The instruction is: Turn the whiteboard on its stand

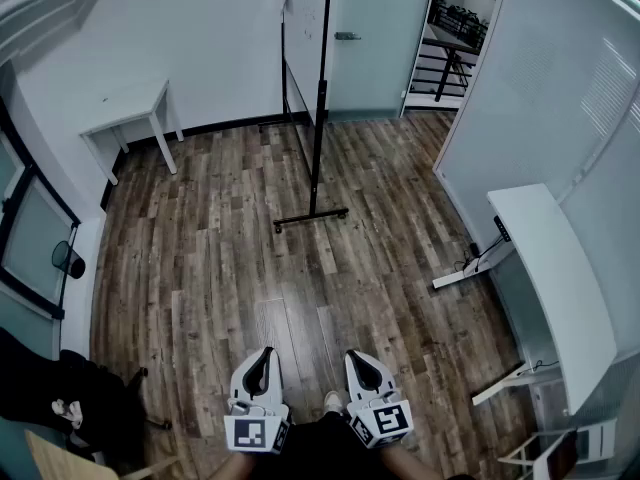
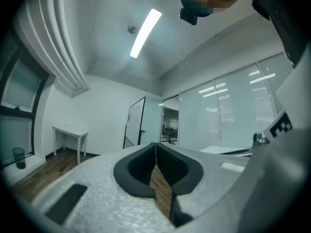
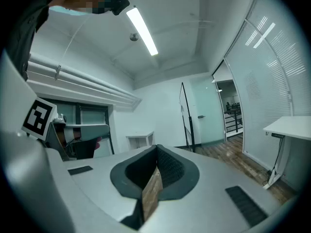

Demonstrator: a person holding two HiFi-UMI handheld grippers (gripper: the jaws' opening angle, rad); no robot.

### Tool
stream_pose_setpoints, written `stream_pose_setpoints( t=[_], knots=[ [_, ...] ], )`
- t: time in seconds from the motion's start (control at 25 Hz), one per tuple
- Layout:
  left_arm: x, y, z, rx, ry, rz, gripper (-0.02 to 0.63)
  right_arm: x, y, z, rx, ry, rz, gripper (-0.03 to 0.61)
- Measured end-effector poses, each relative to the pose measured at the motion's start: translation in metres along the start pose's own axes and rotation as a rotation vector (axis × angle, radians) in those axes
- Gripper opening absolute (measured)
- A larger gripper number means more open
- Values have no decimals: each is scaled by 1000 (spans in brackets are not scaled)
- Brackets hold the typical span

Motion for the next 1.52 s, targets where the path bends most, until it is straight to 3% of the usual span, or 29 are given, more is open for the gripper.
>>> stream_pose_setpoints(
  t=[0.8,1.52],
  knots=[
    [2,-14,-28,-9,-2,25,18,-9,5,-27,-14,-25,-16,12],
    [10,-64,-74,-155,-45,69,18,-32,-10,-117,-105,-32,4,12]
  ],
)
Point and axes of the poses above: the fingertips, and each gripper's own axes: y backward along the fingers, z to its left, x out of its underside, the point moved 2 cm from there along y, backward along the fingers, and after that the axes turned 12 degrees about -y, right-handed, at the moved point
